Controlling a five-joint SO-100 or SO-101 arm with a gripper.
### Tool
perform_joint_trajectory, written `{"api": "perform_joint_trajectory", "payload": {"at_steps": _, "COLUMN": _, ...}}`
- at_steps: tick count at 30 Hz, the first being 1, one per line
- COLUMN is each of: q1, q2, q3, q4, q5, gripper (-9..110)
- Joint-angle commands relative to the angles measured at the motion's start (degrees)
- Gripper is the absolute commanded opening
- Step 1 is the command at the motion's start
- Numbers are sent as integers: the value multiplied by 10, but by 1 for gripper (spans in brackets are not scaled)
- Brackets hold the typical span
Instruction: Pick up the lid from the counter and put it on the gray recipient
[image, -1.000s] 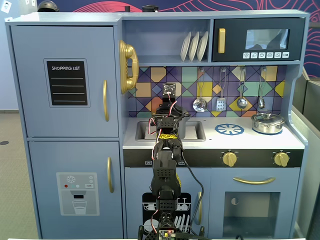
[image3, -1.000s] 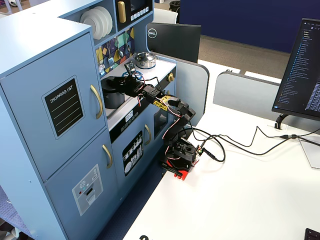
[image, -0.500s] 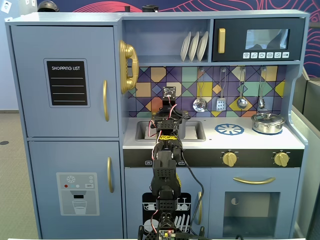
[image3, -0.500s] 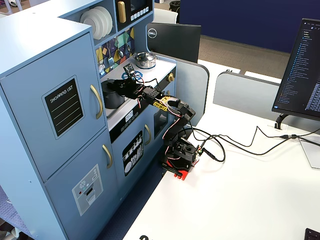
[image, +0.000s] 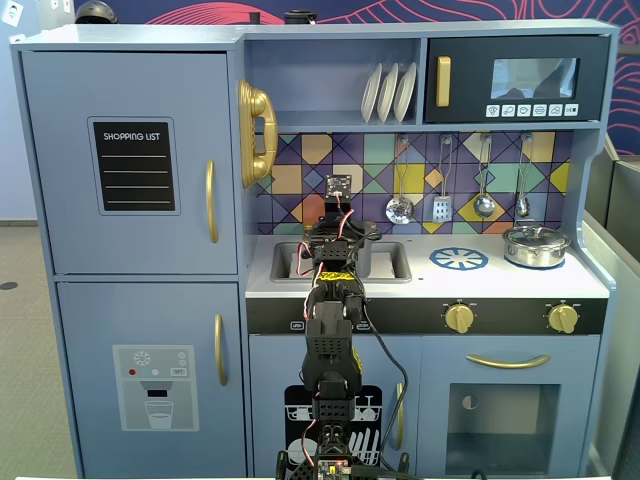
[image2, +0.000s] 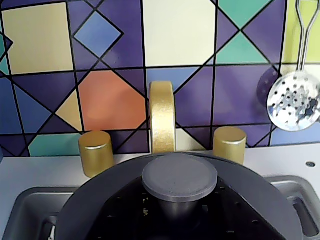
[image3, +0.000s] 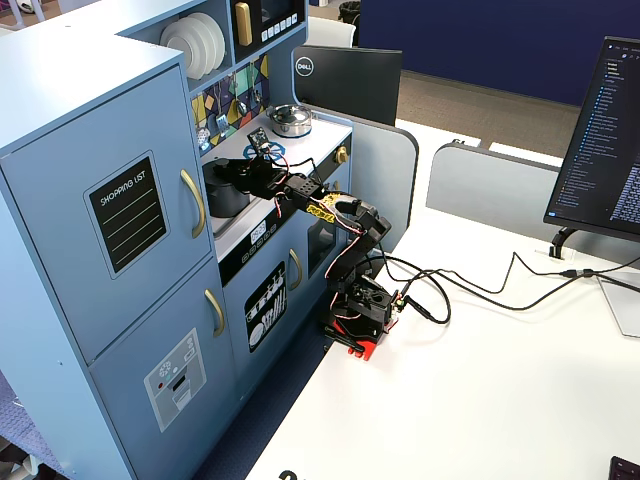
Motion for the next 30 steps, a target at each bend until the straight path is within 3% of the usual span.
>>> {"api": "perform_joint_trajectory", "payload": {"at_steps": 1, "q1": 8, "q2": 15, "q3": -2, "q4": -24, "q5": -10, "gripper": 0}}
{"api": "perform_joint_trajectory", "payload": {"at_steps": 15, "q1": 18, "q2": 2, "q3": 0, "q4": -40, "q5": -39, "gripper": 0}}
{"api": "perform_joint_trajectory", "payload": {"at_steps": 24, "q1": 34, "q2": 18, "q3": 3, "q4": -27, "q5": -5, "gripper": 36}}
{"api": "perform_joint_trajectory", "payload": {"at_steps": 30, "q1": 22, "q2": 45, "q3": -8, "q4": -13, "q5": -2, "gripper": 38}}
